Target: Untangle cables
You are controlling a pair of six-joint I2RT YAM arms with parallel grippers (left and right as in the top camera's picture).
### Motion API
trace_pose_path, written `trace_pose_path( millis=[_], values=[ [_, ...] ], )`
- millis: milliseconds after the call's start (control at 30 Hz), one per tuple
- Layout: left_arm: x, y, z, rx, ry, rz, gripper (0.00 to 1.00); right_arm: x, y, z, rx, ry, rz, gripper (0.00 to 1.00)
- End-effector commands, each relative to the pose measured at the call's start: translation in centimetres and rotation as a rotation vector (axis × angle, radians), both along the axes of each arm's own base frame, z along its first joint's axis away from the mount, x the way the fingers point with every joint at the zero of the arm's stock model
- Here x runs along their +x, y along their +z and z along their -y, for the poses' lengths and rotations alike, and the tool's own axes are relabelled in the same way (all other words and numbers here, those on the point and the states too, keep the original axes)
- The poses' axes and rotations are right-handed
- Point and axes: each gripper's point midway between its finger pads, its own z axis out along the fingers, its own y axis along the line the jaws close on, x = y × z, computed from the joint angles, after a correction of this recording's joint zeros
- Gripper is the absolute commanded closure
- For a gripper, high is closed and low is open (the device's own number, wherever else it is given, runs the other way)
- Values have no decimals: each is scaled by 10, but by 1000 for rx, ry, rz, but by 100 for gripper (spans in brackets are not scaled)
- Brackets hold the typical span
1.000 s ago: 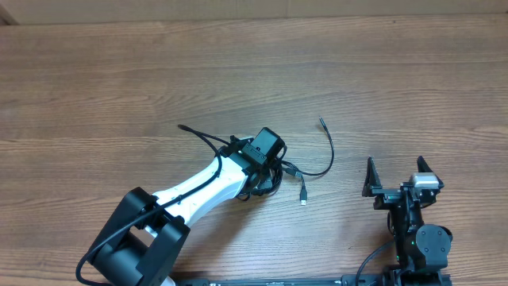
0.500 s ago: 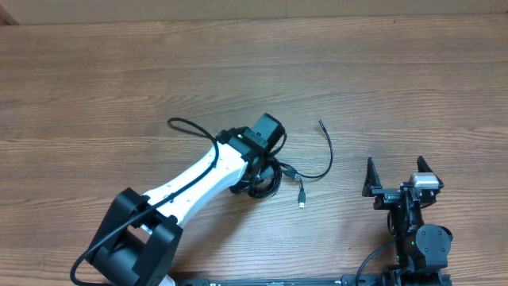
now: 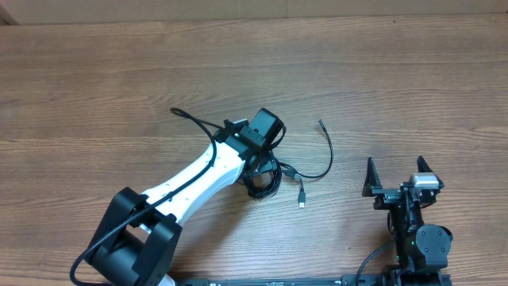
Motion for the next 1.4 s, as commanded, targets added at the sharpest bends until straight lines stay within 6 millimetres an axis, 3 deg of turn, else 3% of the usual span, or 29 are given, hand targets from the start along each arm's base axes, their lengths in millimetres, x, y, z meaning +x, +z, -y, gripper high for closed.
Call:
trace_pose_path(
  millis=[0,133,433,600,800,900,967,1100,1233,1367],
  values=[
    [-6,-24,-13,82,-135,9,31,0,-3,0,-5,-1,0,0],
    [-11,-36,-18,85,-139,7,39,0,-3,0,-5,-1,0,0],
    [-19,-50,-20,75,-176,0,81,0,-3,0,-5,-1,0,0],
    [-20,-51,-19,73,-178,0,94,0,-3,0,-5,-1,0,0],
    [-21,-52,-20,73,-172,-3,96,0,-3,0,-5,-1,0,0],
    [-26,-54,-27,77,-89,-28,96,0,-3,0,-5,-1,0,0],
    [-31,-55,-35,78,5,-57,96,0,-3,0,-5,-1,0,0],
    [-47,-55,-58,17,361,-207,96,0,-3,0,-5,-1,0,0],
    [-48,-50,-35,-247,562,-370,96,0,-3,0,-5,-1,0,0],
    [-32,-47,-31,-314,501,-337,96,0,-3,0,-5,-1,0,0]
  ],
)
